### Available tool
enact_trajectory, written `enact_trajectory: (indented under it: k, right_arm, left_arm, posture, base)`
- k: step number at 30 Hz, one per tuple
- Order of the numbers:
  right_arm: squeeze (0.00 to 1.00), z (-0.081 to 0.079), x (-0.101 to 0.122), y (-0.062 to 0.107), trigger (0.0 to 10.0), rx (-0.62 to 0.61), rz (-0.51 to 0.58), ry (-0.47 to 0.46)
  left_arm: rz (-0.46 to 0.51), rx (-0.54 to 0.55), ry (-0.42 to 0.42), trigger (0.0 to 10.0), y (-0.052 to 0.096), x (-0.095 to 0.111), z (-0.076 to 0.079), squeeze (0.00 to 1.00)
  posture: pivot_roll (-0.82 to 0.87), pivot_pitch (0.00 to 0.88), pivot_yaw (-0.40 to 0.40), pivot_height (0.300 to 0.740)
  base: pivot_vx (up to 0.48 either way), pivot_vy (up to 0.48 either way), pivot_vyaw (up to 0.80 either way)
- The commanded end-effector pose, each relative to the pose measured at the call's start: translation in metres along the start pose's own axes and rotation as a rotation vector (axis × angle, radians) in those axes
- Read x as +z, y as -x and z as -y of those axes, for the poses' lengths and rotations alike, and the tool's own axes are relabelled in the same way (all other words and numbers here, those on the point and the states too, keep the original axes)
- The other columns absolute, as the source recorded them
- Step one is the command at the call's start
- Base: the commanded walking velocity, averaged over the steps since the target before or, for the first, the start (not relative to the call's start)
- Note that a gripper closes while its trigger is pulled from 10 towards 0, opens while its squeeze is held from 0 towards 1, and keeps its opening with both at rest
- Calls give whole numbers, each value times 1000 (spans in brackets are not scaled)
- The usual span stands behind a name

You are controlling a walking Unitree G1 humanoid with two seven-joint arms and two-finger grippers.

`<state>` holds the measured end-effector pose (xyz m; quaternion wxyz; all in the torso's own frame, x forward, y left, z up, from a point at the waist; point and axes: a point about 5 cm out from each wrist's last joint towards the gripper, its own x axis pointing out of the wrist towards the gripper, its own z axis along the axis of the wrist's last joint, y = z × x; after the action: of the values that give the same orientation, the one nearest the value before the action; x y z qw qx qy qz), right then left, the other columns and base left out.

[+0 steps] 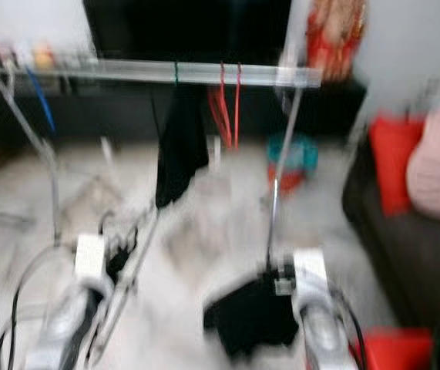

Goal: Hang hanger

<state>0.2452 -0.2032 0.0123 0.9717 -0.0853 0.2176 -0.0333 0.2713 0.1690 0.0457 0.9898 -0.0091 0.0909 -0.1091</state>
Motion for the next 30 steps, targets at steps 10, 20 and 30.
enact_trajectory:
  k: [10,20,30]
  right_arm:
    - [0,-3,12,-1,10000,0,57,-19]
    - [0,-5,11,-1,10000,1,55,-23]
    - [0,-6,12,-2,10000,-2,56,-26]
  left_arm:
    - [-1,-9,-14,10000,0,3,-2,0]
    - [0,-16,-19,10000,0,4,-2,0]
    - [-1,-14,-22,10000,0,5,-3,0]
  posture:
    - [-35,0,23,740]
    - [-33,0,28,740]
    - [-28,0,29,740]
  base:
    - [0,296,0]
    - [0,281,0]
    - [0,275,0]
